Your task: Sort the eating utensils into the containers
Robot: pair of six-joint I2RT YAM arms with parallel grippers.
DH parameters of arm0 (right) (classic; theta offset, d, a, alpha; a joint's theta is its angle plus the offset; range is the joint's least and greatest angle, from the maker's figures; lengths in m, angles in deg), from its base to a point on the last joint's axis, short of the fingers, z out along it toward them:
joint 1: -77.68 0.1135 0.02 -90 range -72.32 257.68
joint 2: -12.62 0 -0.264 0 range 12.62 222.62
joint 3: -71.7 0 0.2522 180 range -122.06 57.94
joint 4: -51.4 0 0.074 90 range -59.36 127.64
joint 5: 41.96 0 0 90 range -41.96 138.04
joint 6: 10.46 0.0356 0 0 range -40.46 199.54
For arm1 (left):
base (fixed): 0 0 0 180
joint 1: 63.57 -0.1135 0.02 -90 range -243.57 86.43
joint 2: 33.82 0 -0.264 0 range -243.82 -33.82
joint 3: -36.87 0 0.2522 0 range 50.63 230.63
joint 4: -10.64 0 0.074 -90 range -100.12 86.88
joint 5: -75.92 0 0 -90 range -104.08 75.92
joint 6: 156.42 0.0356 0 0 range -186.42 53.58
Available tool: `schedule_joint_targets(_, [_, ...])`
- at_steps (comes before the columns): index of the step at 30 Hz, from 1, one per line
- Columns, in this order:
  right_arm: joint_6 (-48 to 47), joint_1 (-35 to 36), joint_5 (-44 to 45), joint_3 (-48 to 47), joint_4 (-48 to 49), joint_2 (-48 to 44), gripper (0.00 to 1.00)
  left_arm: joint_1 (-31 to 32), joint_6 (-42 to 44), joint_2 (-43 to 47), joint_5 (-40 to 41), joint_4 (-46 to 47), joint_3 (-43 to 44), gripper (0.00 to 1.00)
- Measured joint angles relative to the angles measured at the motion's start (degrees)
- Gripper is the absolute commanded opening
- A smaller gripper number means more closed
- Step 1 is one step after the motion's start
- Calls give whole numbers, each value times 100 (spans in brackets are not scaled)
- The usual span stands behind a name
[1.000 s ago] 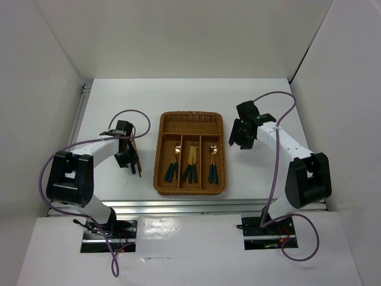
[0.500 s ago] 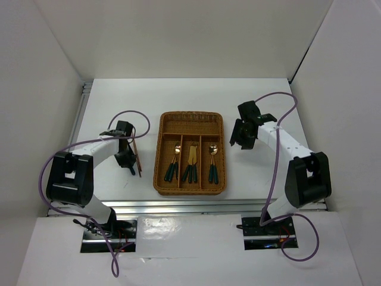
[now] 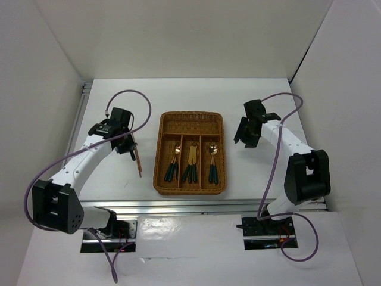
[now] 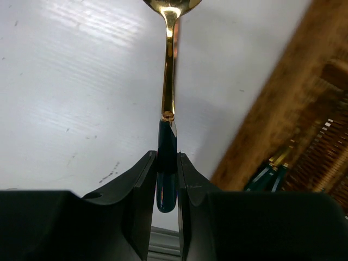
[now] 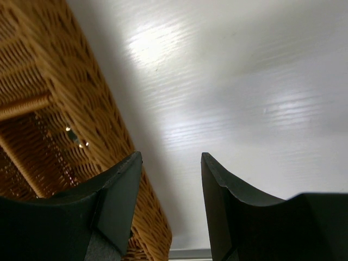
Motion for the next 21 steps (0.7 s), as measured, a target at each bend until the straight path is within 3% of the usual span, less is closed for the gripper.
schedule_joint_targets(7, [-2,-470,15,129,199,-2,55,1156,28,-199,-323,-140,1016,24])
schedule_joint_targets(15, [46,-590,173,538,225,-192,58,2702,24,-1305,-826,177,2028,24])
schedule_joint_targets(21, [107,-820,337,837,203,-756,60,3442,46,-1993,-1180,420,2361,24])
